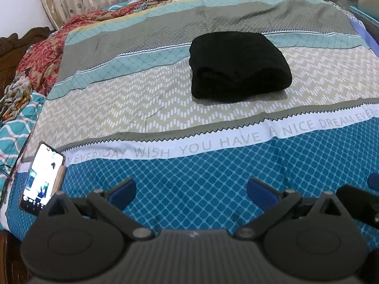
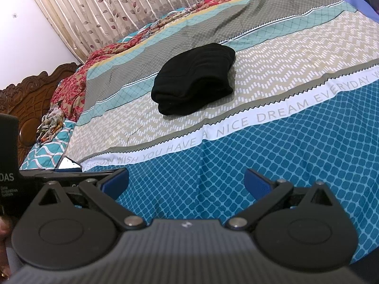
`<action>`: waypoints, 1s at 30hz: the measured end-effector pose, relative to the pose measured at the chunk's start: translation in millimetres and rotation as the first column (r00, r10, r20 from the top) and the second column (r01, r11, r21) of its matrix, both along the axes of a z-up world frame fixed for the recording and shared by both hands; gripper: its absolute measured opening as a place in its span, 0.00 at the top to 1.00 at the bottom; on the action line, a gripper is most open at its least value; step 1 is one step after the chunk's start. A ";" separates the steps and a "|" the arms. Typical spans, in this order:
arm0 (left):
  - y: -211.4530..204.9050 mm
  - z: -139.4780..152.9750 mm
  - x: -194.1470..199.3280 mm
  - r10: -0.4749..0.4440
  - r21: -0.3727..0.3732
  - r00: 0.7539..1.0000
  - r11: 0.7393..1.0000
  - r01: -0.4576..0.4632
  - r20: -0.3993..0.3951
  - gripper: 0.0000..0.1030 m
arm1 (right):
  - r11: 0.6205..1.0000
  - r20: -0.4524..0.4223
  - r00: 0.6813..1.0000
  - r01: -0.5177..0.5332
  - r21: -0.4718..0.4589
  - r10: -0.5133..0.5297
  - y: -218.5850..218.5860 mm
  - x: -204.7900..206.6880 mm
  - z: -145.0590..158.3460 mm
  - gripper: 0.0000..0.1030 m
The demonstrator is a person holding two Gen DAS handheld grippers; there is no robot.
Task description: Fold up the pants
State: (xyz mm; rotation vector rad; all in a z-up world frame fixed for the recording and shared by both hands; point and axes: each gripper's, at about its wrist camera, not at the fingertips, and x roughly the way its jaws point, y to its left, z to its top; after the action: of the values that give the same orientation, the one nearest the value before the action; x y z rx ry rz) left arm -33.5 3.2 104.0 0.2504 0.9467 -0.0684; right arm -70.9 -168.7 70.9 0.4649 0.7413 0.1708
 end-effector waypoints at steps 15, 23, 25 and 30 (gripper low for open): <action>-1.1 -9.1 1.4 -0.001 0.004 0.999 1.000 0.001 -0.043 0.00 | 1.000 -0.006 1.000 0.001 0.000 -0.001 0.3 0.7 -1.8 0.00; -1.7 -10.0 1.6 -0.004 0.005 0.999 1.000 0.004 -0.039 0.00 | 1.000 -0.010 1.000 0.003 0.003 -0.003 0.2 1.5 -2.5 0.00; -1.6 -10.9 1.8 -0.003 0.006 0.999 1.000 0.003 -0.042 0.00 | 1.000 -0.011 1.000 0.005 0.004 -0.005 0.1 1.8 -2.7 0.00; -1.8 -12.0 1.9 0.002 0.010 0.999 1.000 -0.002 -0.046 0.00 | 1.000 -0.012 1.000 0.004 0.005 -0.004 -0.1 1.9 -3.1 0.00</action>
State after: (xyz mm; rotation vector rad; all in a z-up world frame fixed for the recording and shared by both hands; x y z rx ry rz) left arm -31.6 1.4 91.9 0.2583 0.9931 -0.0674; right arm -68.9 -168.8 67.8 0.4724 0.7515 0.1664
